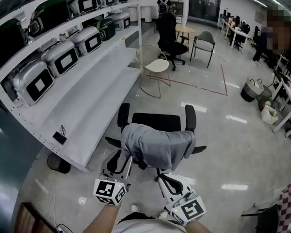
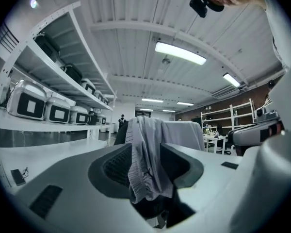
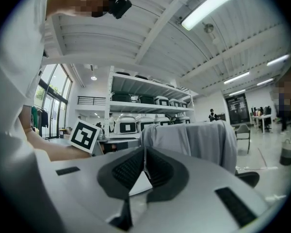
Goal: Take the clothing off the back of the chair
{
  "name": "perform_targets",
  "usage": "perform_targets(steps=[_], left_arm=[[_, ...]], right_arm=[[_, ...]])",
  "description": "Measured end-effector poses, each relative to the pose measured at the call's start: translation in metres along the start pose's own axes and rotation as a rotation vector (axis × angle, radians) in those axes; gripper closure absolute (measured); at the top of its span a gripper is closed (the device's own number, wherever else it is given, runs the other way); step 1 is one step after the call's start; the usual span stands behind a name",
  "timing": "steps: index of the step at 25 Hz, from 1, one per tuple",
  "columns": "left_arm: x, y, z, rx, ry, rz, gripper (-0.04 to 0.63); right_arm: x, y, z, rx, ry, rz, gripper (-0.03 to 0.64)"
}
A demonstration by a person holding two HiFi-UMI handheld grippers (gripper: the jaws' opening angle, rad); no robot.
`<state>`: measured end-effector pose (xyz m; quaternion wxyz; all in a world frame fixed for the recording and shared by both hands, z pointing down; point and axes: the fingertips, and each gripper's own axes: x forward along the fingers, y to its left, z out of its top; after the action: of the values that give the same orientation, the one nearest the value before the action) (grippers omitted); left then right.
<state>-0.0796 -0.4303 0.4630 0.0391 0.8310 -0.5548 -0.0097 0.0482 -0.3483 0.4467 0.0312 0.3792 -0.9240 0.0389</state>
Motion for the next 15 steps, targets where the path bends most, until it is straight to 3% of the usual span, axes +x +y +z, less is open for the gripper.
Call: perform_targets(steps=[1,15], left_arm=[[0.003,0.003,-0.002,0.001,0.008,-0.004,0.419],[0.036,0.008,-0.012,-0.021,0.032,-0.065,0.362]], right_arm=[[0.002,0.000,0.000,-0.001,0.001,-0.002,0.597],[0.012,-0.010,0.003,-0.010,0.017,-0.067,0.597]])
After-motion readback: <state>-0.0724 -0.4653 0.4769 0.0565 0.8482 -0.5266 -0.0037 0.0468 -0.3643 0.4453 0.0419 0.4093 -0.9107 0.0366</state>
